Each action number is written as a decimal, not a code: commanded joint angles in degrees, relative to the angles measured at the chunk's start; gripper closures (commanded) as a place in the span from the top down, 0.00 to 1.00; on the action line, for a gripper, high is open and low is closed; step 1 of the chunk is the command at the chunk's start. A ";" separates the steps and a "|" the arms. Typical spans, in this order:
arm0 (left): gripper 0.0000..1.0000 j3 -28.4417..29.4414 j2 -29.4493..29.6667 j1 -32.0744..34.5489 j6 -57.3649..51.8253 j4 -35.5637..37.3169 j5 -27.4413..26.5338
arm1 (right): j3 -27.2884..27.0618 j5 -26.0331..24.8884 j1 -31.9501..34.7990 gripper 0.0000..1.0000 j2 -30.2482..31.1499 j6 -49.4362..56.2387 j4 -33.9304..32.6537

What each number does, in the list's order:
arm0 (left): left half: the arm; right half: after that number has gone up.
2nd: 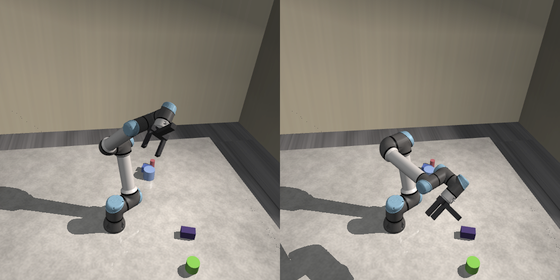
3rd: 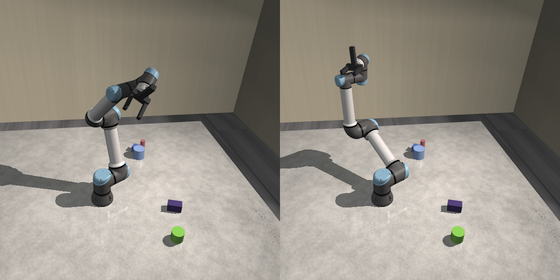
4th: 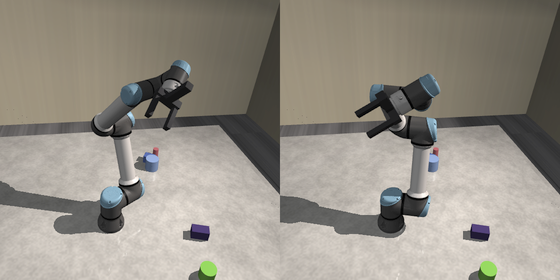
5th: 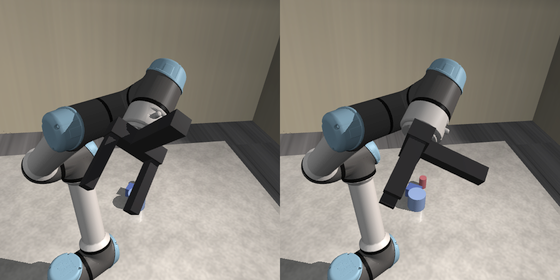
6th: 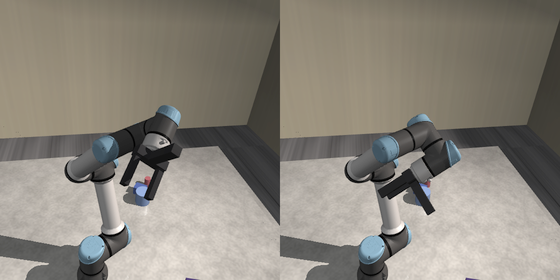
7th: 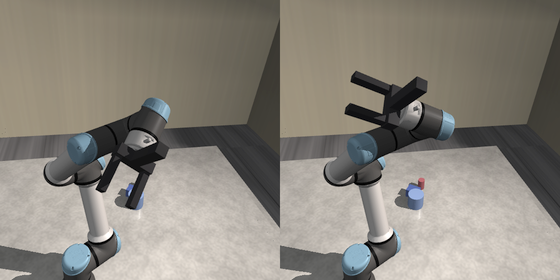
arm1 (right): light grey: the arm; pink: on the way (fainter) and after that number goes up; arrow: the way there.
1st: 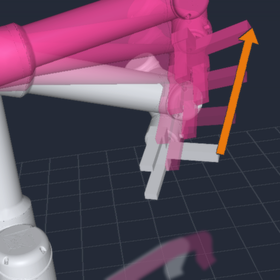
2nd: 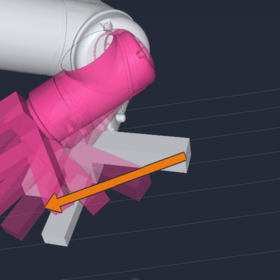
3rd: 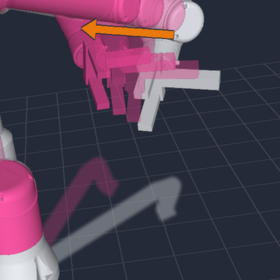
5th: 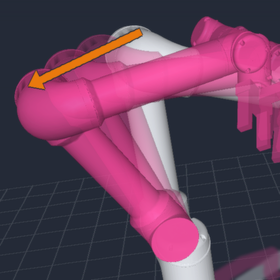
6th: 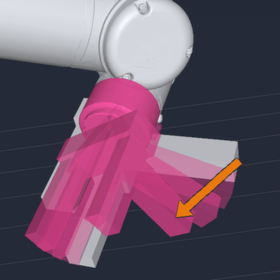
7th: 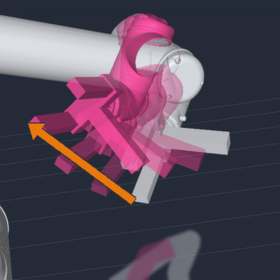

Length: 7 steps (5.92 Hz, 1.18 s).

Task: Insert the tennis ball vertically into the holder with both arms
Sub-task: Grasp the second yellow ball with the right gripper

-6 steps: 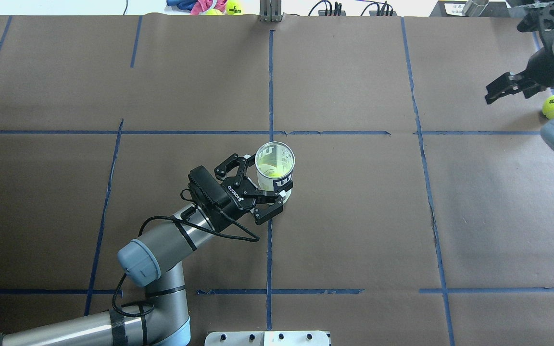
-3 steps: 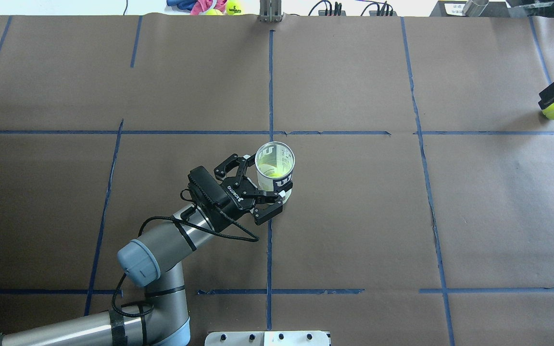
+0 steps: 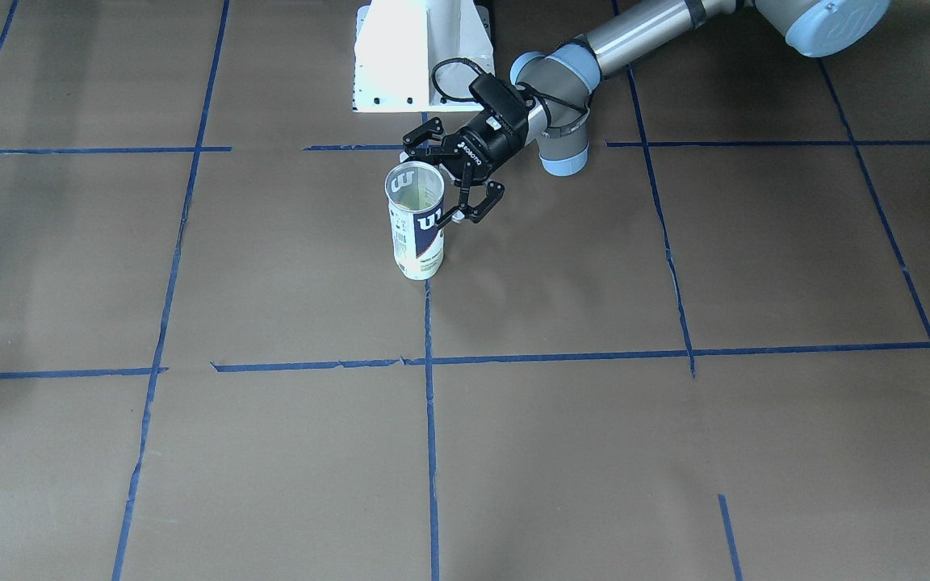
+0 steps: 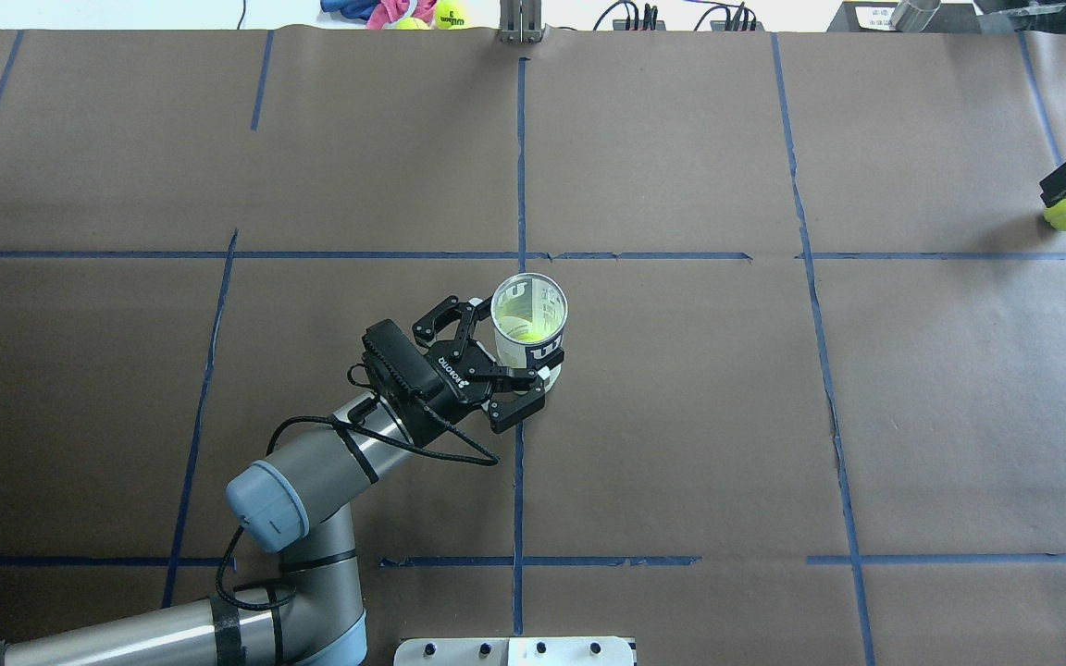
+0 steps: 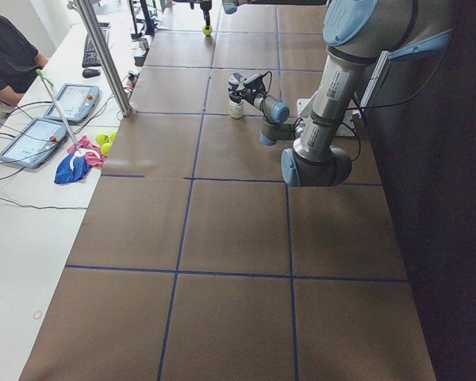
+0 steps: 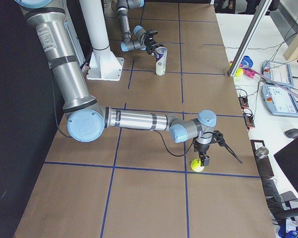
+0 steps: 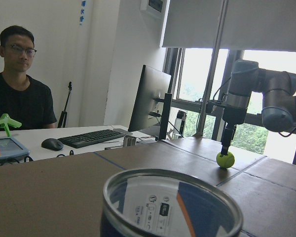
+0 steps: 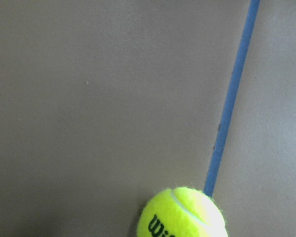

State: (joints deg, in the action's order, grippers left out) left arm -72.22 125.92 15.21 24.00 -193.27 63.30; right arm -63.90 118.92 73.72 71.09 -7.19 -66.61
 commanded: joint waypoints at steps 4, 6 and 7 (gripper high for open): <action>0.99 -0.20 -0.15 0.00 0.00 0.00 -0.02 | 1.06 -6.50 -4.19 0.98 0.36 4.10 0.51; 0.99 -0.20 -0.15 0.00 0.00 0.00 -0.02 | 1.06 -7.91 -4.02 0.94 0.63 6.22 0.51; 0.99 -0.20 -0.15 0.09 0.00 0.00 0.07 | 1.06 -8.44 -4.02 0.76 0.72 6.66 0.51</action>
State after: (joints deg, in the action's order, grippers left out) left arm -72.42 125.77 15.22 23.99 -193.27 63.31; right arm -62.84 111.04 69.68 71.73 -1.06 -66.09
